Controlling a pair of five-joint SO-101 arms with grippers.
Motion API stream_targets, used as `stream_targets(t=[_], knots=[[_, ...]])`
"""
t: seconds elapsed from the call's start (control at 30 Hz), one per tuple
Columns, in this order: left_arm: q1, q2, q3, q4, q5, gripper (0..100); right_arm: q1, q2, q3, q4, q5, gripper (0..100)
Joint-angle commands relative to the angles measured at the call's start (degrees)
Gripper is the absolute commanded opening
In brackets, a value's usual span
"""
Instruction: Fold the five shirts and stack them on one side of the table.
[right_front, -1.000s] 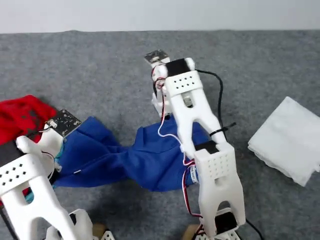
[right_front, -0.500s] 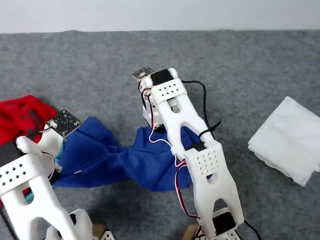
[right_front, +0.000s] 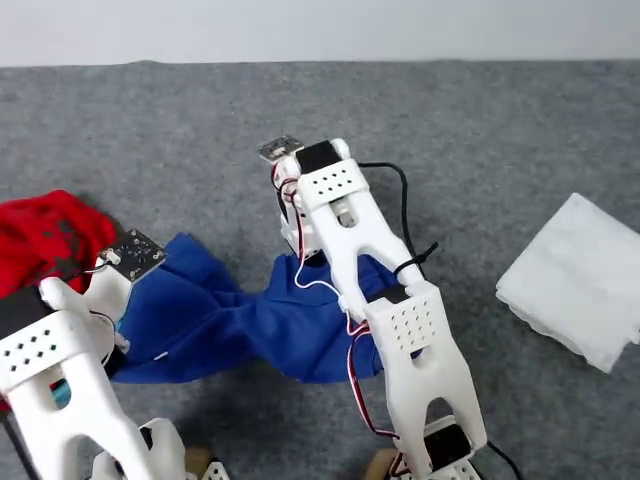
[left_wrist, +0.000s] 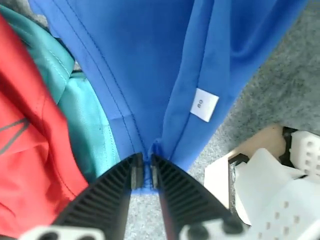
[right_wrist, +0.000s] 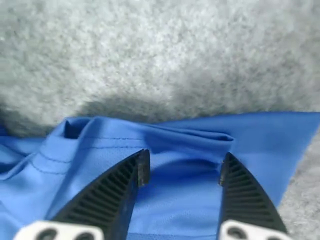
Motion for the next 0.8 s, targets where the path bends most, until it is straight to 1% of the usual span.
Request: stream_targets(t=[0.0, 0.07, 0.4, 0.47, 0.57, 0.63, 0.77], knots=[[-0.2, -1.2, -0.3, -0.7, -0.4, 1, -0.2, -0.7, -2.8, -0.6, -0.2, 16.8], [-0.2, -1.2, -0.3, -0.7, -0.4, 1, -0.2, -0.7, -2.8, -0.7, -0.1, 13.6], [-0.2, -1.2, -0.3, -0.7, -0.4, 1, -0.1, 2.4, -2.8, 0.0, -0.1, 12.7], [-0.2, -1.2, -0.3, -0.7, -0.4, 1, 0.0, 2.8, -2.8, 0.0, 0.0, 9.6], [-0.3, -1.2, -0.3, -0.7, -0.4, 1, 0.0, 2.7, -2.8, -0.2, 4.9, 1.1], [-0.3, -1.2, -0.3, -0.7, -0.4, 1, 0.1, 2.6, -2.9, 0.1, 6.8, 1.3], [-0.3, -1.2, -0.7, -0.7, -0.4, 1, 1.4, 2.5, -6.9, 3.0, 6.9, 1.0]])
